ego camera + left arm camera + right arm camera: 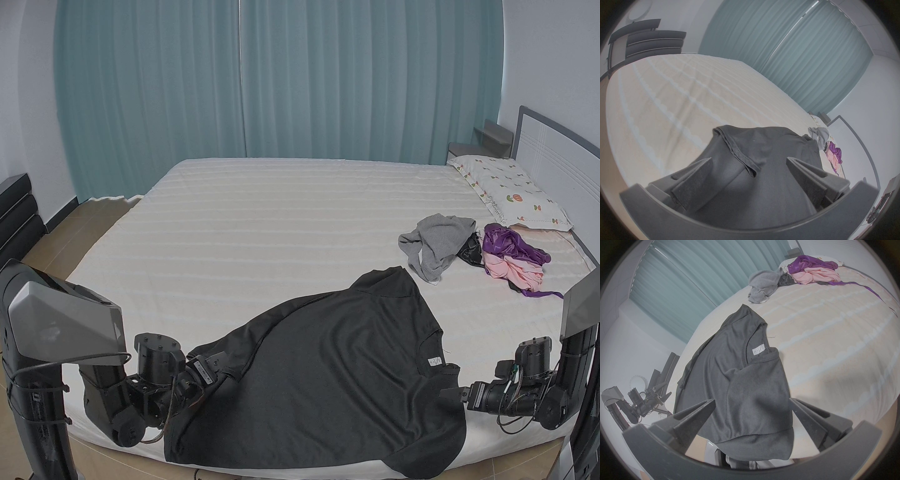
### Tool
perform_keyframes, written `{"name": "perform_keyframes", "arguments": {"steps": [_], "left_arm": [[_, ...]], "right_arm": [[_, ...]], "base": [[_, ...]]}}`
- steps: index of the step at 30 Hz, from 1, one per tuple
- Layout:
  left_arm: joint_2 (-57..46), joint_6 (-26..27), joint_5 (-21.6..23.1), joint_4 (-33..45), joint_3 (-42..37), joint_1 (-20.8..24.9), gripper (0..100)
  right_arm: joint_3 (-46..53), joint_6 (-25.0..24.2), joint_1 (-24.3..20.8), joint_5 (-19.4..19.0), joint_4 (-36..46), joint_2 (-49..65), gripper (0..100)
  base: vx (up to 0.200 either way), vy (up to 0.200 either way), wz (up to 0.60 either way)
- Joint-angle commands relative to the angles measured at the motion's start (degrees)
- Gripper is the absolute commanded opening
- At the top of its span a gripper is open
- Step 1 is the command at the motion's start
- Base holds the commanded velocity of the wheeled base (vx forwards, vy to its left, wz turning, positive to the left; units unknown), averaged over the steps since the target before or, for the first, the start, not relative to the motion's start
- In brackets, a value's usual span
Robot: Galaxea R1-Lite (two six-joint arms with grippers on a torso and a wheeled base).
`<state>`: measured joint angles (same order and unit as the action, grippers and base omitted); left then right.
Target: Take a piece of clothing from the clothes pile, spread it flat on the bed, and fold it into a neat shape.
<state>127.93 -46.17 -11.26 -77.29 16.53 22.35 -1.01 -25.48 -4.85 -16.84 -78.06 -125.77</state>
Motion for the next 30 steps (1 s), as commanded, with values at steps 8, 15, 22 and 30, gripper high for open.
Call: {"name": "perform_keyframes", "arguments": {"steps": [8, 15, 22, 30], "left_arm": [[2.9, -0.3, 0.8, 12.2, 13.5, 5.9, 100], [5.3, -0.2, 0.7, 15.1, 16.4, 7.1, 100], [6.0, -0.3, 0.7, 15.9, 16.7, 7.1, 100], [8.0, -0.3, 0.6, 16.2, 19.3, 7.1, 100]], "right_arm": [[1.0, -1.5, -0.2, 0.2, -4.1, -4.1, 100], [1.0, -1.5, -0.2, 0.2, -4.1, -4.1, 100], [1.0, -1.3, -0.2, 0.2, -4.2, -4.1, 100], [1.0, -1.5, -0.2, 0.2, -4.1, -4.1, 100]], "base": [[0.000, 0.000, 0.00], [0.000, 0.000, 0.00], [0.000, 0.000, 0.00], [0.000, 0.000, 0.00]]}}
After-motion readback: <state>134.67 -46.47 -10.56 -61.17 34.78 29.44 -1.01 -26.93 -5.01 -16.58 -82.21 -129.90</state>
